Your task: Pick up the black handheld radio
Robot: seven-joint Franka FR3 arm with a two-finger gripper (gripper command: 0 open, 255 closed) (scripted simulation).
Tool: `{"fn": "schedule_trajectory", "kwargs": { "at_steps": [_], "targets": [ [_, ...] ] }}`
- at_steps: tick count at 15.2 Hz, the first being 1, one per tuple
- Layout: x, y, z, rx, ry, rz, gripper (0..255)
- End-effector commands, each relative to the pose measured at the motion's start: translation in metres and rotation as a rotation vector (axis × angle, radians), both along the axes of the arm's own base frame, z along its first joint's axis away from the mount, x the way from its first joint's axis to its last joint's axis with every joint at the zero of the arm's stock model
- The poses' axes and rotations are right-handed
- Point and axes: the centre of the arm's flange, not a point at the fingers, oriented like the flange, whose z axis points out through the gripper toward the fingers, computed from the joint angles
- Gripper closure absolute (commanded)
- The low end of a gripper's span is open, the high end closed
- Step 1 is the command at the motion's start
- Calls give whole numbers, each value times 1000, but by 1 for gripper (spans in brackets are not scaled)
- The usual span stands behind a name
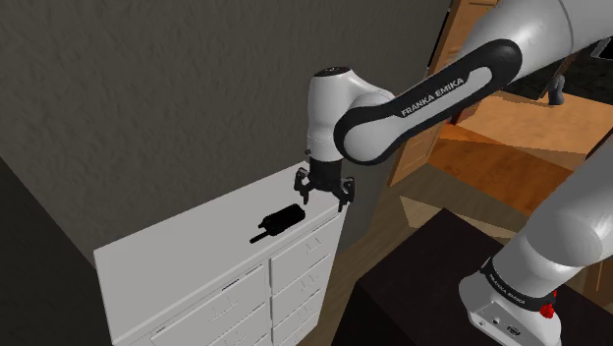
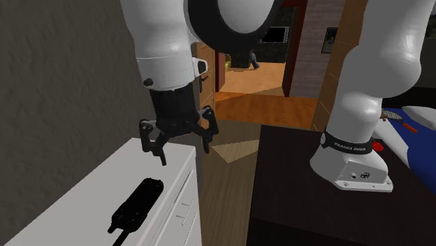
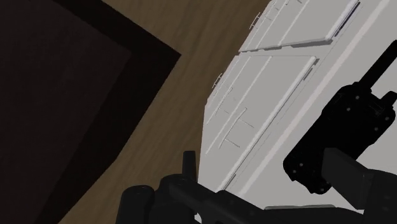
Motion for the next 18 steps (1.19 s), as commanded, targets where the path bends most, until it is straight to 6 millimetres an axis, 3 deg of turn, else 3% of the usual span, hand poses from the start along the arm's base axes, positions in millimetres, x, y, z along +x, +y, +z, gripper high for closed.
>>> {"fn": "schedule_trajectory", "kwargs": {
  "at_steps": [1, 10, 18],
  "targets": [
    [17, 8, -15, 0, -14, -70, 0],
    [102, 44, -78, 1, -67, -350, 0],
    [107, 45, -118, 1, -70, -365, 0]
  ]
}}
